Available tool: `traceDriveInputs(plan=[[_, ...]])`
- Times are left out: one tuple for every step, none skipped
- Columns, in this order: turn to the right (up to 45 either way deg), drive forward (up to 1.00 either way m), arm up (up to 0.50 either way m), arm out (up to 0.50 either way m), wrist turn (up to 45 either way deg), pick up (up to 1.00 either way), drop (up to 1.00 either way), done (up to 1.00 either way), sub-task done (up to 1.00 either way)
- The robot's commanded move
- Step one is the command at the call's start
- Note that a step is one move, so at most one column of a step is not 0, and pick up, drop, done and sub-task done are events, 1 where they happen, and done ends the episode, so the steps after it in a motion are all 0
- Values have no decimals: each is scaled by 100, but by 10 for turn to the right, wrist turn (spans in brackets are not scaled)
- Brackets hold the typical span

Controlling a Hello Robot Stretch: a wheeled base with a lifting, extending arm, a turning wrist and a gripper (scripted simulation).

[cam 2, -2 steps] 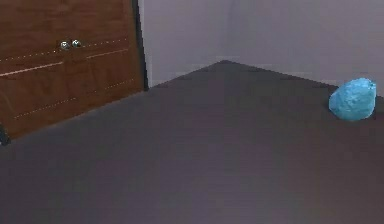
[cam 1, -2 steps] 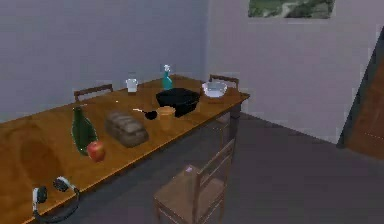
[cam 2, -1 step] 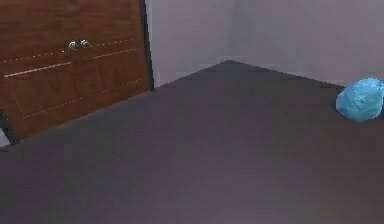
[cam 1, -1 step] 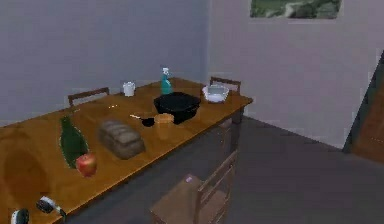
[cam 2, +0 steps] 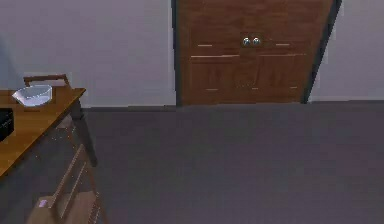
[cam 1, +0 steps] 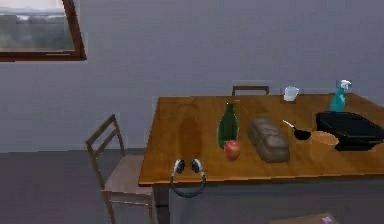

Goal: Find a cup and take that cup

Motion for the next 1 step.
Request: traceDriveInputs(plan=[[-450,0,0,0,0,0,0,0,0]])
